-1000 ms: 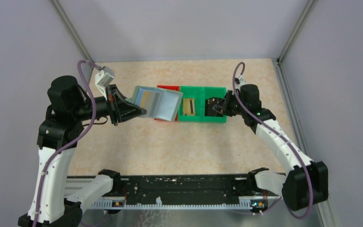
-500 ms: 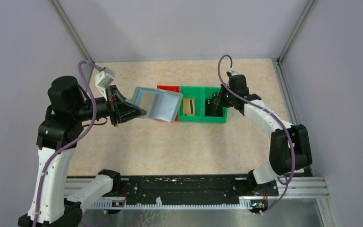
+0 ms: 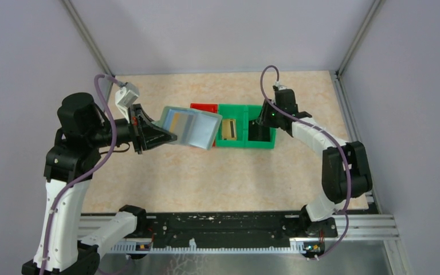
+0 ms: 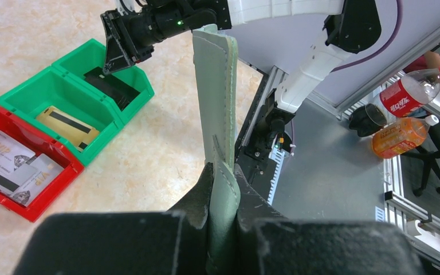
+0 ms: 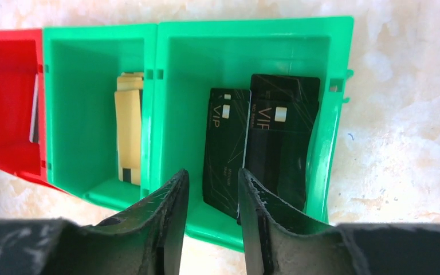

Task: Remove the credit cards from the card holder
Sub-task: Place the credit card in the storage box, then remove the credit card from the card holder.

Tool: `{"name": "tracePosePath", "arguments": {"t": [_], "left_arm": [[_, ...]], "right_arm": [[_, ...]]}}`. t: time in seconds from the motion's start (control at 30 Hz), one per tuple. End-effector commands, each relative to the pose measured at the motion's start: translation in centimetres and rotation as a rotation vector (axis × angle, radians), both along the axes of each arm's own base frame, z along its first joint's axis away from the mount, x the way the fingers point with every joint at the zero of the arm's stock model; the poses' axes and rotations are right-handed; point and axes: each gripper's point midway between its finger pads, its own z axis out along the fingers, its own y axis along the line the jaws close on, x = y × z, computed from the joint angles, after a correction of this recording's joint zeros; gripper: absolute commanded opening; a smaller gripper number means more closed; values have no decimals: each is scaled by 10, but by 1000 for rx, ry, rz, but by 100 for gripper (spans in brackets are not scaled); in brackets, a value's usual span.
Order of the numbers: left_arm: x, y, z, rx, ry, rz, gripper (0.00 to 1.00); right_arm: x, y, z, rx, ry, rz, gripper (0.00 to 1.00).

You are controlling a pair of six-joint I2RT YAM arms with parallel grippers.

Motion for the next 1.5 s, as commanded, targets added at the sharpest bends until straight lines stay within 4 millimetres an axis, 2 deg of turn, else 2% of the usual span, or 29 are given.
{"name": "tracePosePath", "arguments": {"t": [0.0,0.1,0.2,0.27,0.33,0.43,0.53,0.63,0.73,0.9,1.0,1.03,1.2,1.37,1.47], "left_arm": [[-7,1,9,-7,-45,-19,0],[-7,1,9,-5,-45,-21,0],[-6,0,8,-5,-44,-24,0],[-5,1,6,0,-44,-19,0],[-5,1,5,3,-51,-14,0],[-5,1,7,-1,-55,-17,0],[-6,0,7,-4,-57,-22,0],[-6,0,5,-4,-48,-27,0],[-9,0,6,-9,-46,-39,0],[-12,-1,10,-19,-44,-42,0],[-11,0,9,-15,-49,-32,0],[-11,0,9,-15,-49,-31,0],[-11,-1,8,-21,-33,-41,0],[-15,0,10,-23,-42,-47,0],[-20,-1,13,-32,-46,-71,0]], "right_arm": [[21,-5,80,17,-211,-32,39],[12,-1,129,70,-308,-25,41],[-11,22,187,197,-415,70,48],[-38,44,227,320,-486,173,57],[-78,69,273,460,-596,302,67],[-134,91,308,640,-685,437,77],[-178,103,319,839,-707,537,83],[-213,112,333,997,-732,624,88],[-229,133,340,987,-747,674,93],[-239,168,346,892,-766,706,99],[-238,183,346,880,-770,646,99],[-244,191,345,861,-789,638,99],[-237,212,346,770,-829,507,98],[-231,217,350,796,-832,462,87],[-226,217,349,786,-827,435,68]]}}
